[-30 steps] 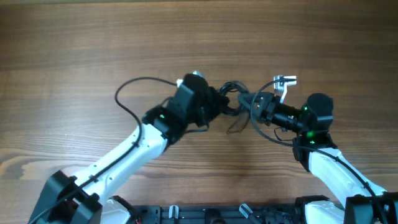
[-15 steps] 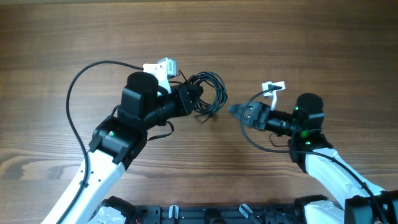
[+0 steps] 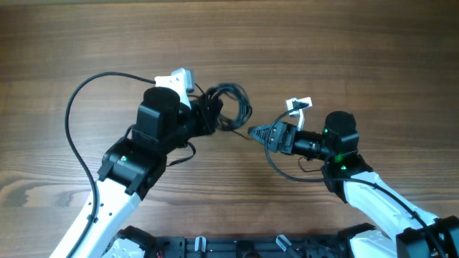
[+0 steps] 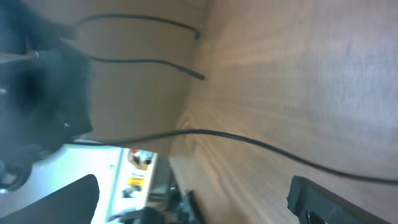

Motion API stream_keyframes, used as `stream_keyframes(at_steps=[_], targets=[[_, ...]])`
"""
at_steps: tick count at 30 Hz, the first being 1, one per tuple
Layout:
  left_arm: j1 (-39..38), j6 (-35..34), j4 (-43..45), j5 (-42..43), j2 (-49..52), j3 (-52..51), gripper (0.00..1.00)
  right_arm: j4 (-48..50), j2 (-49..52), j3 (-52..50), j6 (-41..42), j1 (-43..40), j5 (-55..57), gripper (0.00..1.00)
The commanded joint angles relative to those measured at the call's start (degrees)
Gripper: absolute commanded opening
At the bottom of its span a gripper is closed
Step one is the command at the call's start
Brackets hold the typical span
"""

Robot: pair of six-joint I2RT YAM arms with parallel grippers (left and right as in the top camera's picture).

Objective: Untangle cables

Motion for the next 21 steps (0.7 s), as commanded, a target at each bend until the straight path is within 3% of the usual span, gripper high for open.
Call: stream_keyframes(at_steps=[1,6,16,21], targets=[[0.24,17.64,-6.43,4.72,-0.81,0.26,0.04,4.55,-0.33,0.15,-6.12,-1.09,-1.11,0.99],[0.24,27.32,-15.85,5.11,-0.61,0.26,0.04,7.06,-0.31,0.15,-9.03,-1.09,-4.87,0.98],[-4.17,37.64,-15.72,10.45,-0.52,0.26,0.04,3.08,-0.31,0.15,-12.09,1.6,-9.57,0.73],[-4.55,40.15,-19.61,10.4,0.87,0.26,0.04,3.08,-0.31,0.15,-12.11,3.56,-9.57,0.68]])
